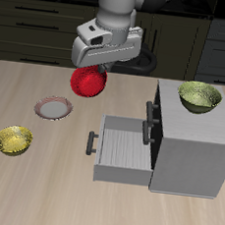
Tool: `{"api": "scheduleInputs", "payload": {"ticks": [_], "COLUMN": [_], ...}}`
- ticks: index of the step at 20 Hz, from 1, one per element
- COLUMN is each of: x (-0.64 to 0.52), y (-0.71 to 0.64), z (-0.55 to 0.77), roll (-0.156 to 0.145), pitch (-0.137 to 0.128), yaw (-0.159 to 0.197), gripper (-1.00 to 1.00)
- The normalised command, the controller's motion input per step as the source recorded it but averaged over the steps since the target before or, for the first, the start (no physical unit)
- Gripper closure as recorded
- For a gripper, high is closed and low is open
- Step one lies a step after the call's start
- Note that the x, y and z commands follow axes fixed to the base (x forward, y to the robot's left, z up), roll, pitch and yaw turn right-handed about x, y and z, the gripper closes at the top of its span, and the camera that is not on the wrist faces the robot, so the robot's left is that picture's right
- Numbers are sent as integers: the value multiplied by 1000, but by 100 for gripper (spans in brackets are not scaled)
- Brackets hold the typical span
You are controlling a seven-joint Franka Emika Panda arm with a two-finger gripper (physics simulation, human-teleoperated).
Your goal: Place the red bowl on the plate and close the bottom drawer of the white cabinet
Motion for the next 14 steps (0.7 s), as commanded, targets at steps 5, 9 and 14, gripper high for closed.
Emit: {"api": "scheduleInputs", "payload": {"ticks": [5, 9, 14], "x": [-128, -100, -113], "y": [-35, 23, 21], "z": [81, 26, 0], "roll": [-31, -12, -14], "pitch": [-7, -4, -10], "yaw": [-270, -147, -96], "gripper": [100, 100, 100]}}
